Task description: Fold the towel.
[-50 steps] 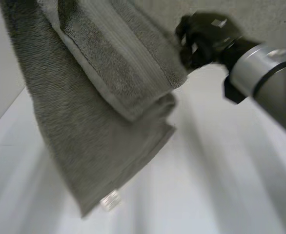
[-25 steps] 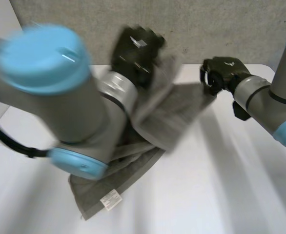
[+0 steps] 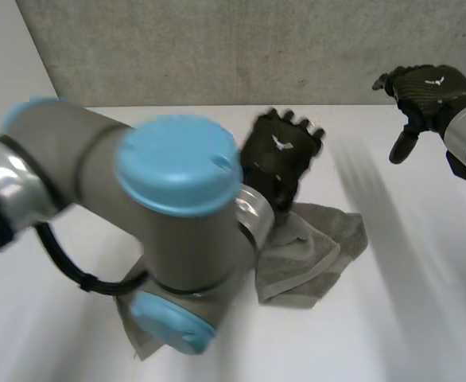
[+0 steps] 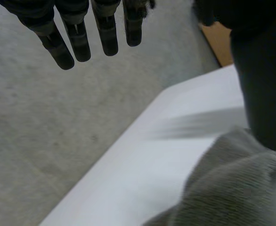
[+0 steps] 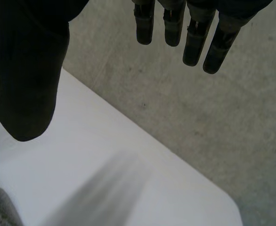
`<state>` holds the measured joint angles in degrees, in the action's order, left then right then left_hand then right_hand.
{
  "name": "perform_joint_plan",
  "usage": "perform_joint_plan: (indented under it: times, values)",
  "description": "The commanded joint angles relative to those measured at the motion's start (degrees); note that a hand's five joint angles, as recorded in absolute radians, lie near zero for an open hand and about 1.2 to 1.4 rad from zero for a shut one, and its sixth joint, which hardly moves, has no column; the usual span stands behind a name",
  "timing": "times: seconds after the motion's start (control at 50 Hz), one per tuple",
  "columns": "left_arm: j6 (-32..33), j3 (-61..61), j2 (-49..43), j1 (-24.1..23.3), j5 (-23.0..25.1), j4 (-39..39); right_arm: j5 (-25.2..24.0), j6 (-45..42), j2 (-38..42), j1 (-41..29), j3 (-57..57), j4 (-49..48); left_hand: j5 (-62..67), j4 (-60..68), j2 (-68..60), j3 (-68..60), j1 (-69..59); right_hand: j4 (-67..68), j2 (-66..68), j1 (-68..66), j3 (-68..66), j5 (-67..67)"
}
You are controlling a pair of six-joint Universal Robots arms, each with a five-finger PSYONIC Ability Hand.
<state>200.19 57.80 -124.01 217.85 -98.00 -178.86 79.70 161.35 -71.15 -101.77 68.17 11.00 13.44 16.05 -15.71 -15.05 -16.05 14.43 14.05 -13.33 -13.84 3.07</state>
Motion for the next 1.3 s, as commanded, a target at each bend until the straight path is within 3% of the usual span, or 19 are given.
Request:
perform_joint_plan:
  times: [0.02, 0.14, 0.18, 0.34, 0.58, 0.74, 0.78, 0.8, 0.84, 1.0, 1.12, 1.16, 1.18, 1.2, 1.3]
  values:
    - [-0.5, 8.1, 8.7, 8.6, -0.1, 0.1, 0.2, 0.0, -0.6, -7.5, -0.8, 4.2, -12.6, -5.2, 4.8, 4.2, 5.2, -4.4, -4.1, 3.3, 3.8, -3.1]
    - [-0.6, 18.0, 12.5, 16.5, -0.1, 0.1, 0.3, 2.3, 3.2, -12.6, -2.2, 6.4, -11.2, -3.8, 3.5, 2.8, 3.8, -4.4, -4.1, 3.3, 3.8, -3.1]
    - [-1.3, 22.8, 13.7, 21.3, 0.3, 0.0, 0.4, 5.5, 6.0, -14.2, -3.2, 7.5, -10.4, -3.0, 2.6, 2.0, 3.0, -4.4, -4.1, 3.3, 3.8, -3.1]
    - [-6.1, 27.4, 11.4, 27.4, 1.5, 0.4, 0.0, 8.1, 13.3, -17.8, -5.2, 8.1, -9.9, -2.5, 2.1, 1.5, 2.5, 0.9, 1.2, -2.0, -1.5, 2.2]
    - [-15.1, 27.2, 6.9, 28.8, 8.8, 2.2, 0.5, 7.7, 19.7, -19.0, -6.0, 8.3, -9.7, -2.3, 2.0, 1.3, 2.3, 6.2, 6.6, -7.4, -6.8, 7.6]
    - [-18.7, 25.7, 3.4, 28.8, 9.0, 2.0, 0.5, 7.2, 20.3, -18.6, -5.3, 8.2, -8.9, -1.5, 1.1, 0.5, 1.5, 30.3, 30.7, -31.4, -30.9, 31.7]
    - [-18.8, 24.6, 1.2, 28.7, 8.6, 2.0, 0.5, 7.2, 20.1, -18.4, -4.9, 7.9, -8.5, -1.1, 0.8, 0.1, 1.1, 51.4, 51.8, -52.5, -52.0, 52.7]
    - [-18.8, 24.6, 1.2, 28.7, 8.6, 2.0, 0.5, 7.2, 20.1, -18.4, -4.9, 7.9, -8.5, -1.1, 0.8, 0.1, 1.1, 51.5, 51.9, -52.6, -52.1, 52.9]
    - [-18.8, 24.0, 0.2, 28.7, 8.4, 2.0, 0.6, 7.2, 19.3, -18.0, -3.7, 7.6, -7.5, -0.1, -0.2, -0.9, 0.1, 65.5, 65.9, -66.6, -66.1, 66.9]
    - [-19.0, 20.4, -4.5, 28.6, 8.2, 1.9, 0.5, 7.2, 11.3, -18.0, 1.3, 6.6, -4.5, 2.9, -3.3, -3.9, -2.9, 65.6, 65.9, -66.7, -66.2, 66.9]
    - [-19.2, 19.6, -5.4, 27.9, 8.2, 2.1, 0.1, 7.1, 7.9, -17.2, 3.8, 4.7, 11.7, 19.1, -19.4, -20.1, -19.1, 65.6, 65.9, -66.7, -66.2, 66.9]
    - [-19.2, 19.6, -4.9, 27.5, 8.2, 2.1, 0.0, 7.0, 6.8, -15.6, 4.4, 4.1, 42.3, 49.7, -50.0, -50.7, -49.7, 65.6, 65.9, -66.7, -66.2, 66.9]
    - [-19.2, 19.6, -4.9, 27.5, 8.2, 2.1, 0.0, 7.0, 6.8, -15.6, 4.4, 4.1, 42.4, 49.8, -50.2, -50.8, -49.8, 65.6, 65.9, -66.7, -66.2, 66.9]
    - [-19.1, 19.5, -4.5, 27.4, 8.4, 2.1, 0.0, 6.5, 6.6, -15.2, 4.3, 4.0, 56.4, 63.8, -64.2, -64.8, -63.8, 65.6, 65.9, -66.7, -66.2, 66.9]
    - [-18.2, 15.4, -2.5, 26.9, 8.4, 2.0, -0.2, 3.0, 6.6, -14.9, 1.8, 1.7, 56.6, 64.0, -64.3, -64.9, -64.0, 65.6, 65.9, -66.7, -66.2, 66.9]
